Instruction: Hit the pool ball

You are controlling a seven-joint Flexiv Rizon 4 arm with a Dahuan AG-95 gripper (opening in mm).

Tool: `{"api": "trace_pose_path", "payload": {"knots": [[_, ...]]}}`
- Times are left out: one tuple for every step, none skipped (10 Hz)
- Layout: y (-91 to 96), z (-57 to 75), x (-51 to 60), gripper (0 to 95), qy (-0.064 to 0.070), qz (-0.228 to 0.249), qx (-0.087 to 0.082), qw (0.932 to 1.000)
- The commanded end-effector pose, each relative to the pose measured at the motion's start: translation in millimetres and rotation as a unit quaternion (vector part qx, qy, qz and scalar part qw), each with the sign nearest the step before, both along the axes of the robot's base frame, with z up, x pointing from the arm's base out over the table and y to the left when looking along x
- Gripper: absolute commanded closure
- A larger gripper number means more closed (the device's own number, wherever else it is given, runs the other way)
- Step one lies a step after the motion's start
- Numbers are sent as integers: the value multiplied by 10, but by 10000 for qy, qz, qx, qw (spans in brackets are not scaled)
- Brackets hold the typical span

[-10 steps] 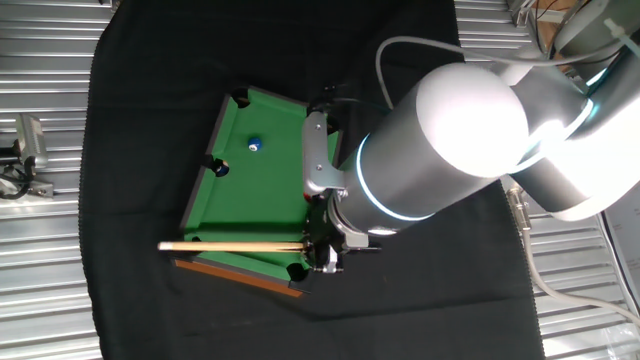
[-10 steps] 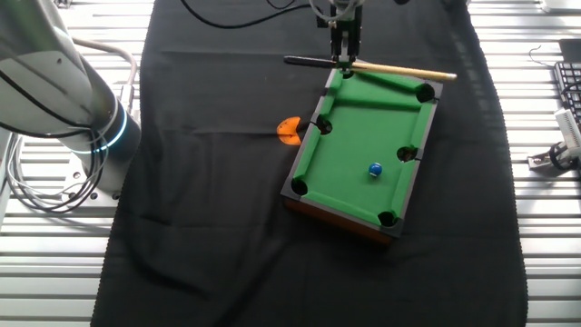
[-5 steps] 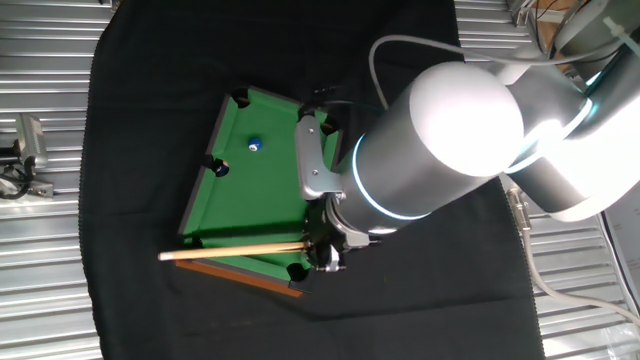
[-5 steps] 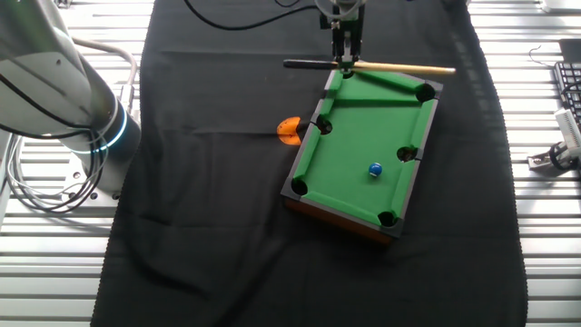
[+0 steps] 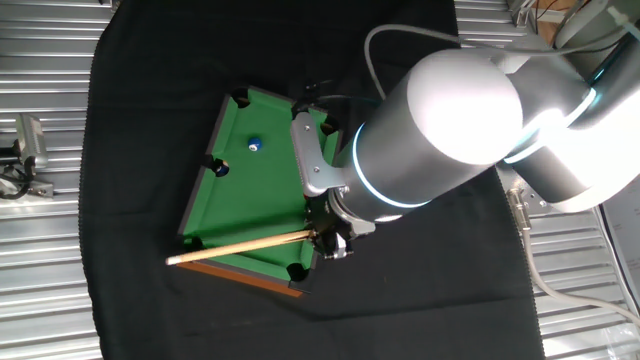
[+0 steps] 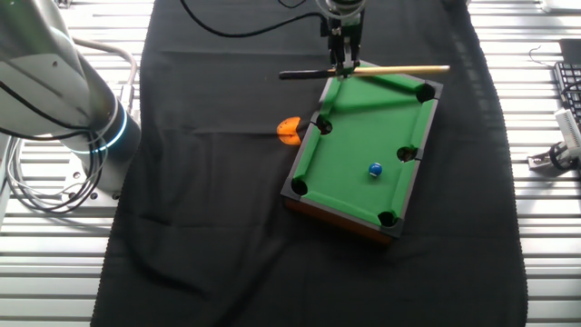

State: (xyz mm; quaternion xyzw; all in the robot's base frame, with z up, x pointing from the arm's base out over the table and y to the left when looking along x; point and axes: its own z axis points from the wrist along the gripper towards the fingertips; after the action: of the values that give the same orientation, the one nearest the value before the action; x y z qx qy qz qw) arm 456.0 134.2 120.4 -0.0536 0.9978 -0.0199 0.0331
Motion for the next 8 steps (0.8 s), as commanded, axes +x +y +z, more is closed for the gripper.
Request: {"api": "trace_pose_path", "payload": {"knots": [[-36,2,-18,950,2,33,56,10000],[-73,2,-30,950,6,71,63,10000],[-112,2,-35,950,-2,105,83,9999],[-156,12,-43,950,-5,126,105,9999],[-198,31,-56,950,-11,137,140,9998],[-242,49,-66,950,-14,159,174,9997],[-292,75,-70,950,3,194,210,9996],[-332,100,-76,950,9,220,226,9995]]}}
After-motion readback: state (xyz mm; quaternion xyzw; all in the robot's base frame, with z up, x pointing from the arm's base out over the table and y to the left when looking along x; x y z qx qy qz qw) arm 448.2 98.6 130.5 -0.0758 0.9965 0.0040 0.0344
